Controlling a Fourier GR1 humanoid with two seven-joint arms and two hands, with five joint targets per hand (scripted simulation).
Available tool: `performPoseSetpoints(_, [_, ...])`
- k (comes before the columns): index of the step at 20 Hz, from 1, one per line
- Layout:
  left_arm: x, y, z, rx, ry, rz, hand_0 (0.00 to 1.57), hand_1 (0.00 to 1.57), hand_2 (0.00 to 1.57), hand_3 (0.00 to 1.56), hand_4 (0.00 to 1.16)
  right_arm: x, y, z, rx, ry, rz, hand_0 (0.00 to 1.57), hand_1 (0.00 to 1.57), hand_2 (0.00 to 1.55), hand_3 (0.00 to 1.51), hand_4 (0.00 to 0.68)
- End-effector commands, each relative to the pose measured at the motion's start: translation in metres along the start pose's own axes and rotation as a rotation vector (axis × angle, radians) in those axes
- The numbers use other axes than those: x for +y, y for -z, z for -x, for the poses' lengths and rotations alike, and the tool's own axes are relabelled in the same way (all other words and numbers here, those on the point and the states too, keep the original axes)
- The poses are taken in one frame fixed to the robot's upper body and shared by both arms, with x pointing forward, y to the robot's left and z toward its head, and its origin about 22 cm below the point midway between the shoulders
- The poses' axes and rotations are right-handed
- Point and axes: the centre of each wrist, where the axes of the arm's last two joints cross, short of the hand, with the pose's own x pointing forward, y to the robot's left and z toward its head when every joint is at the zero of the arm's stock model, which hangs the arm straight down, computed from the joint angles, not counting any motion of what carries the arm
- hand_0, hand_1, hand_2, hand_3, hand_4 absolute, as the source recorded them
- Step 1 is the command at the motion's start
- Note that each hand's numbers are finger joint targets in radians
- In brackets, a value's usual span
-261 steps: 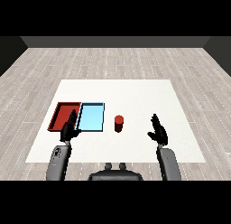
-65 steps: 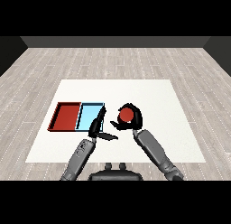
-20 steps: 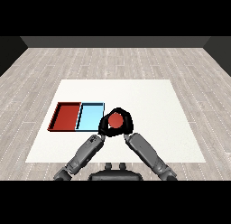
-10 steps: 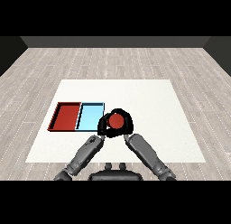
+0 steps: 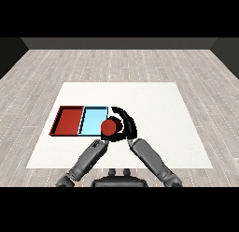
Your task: Pick the red can and put it in the red box
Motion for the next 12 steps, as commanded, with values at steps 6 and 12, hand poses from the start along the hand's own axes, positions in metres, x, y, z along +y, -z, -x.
performPoseSetpoints(6, [0.005,-0.001,-0.011,-0.054,0.006,-0.012,1.57,1.57,1.57,1.50,1.14,-0.010,0.015,-0.013,0.048,-0.011,0.033,0.00,0.00,0.00,0.00,0.000])
performPoseSetpoints(12, [0.003,0.003,-0.002,-0.051,0.022,-0.032,1.57,1.57,1.57,1.48,1.13,-0.026,0.017,-0.003,0.025,0.006,0.061,0.00,0.00,0.00,0.00,0.000])
